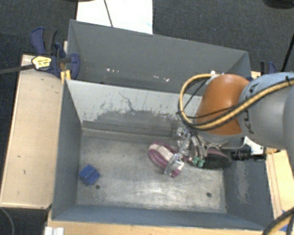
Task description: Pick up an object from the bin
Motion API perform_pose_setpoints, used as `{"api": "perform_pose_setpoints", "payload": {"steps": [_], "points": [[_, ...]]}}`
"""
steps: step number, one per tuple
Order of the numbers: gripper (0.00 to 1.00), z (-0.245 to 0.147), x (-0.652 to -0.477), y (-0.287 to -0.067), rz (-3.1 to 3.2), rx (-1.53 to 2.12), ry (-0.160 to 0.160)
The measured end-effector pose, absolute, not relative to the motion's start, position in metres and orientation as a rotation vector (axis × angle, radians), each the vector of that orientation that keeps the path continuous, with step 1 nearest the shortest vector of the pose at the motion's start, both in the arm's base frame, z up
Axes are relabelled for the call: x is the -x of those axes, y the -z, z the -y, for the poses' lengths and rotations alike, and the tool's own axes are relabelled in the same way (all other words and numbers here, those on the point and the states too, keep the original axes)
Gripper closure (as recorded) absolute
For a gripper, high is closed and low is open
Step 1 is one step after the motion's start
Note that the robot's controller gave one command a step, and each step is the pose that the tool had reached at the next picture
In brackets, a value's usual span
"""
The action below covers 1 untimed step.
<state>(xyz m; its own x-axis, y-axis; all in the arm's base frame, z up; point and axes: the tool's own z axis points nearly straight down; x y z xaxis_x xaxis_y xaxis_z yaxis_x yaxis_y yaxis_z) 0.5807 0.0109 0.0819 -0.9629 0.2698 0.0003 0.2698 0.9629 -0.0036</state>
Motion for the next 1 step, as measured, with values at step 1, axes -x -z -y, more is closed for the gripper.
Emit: {"api": "perform_pose_setpoints", "payload": {"steps": [1], "points": [[1.0, -0.0164, -0.5807, -0.0844, 3.114, 0.421, 0.001]]}}
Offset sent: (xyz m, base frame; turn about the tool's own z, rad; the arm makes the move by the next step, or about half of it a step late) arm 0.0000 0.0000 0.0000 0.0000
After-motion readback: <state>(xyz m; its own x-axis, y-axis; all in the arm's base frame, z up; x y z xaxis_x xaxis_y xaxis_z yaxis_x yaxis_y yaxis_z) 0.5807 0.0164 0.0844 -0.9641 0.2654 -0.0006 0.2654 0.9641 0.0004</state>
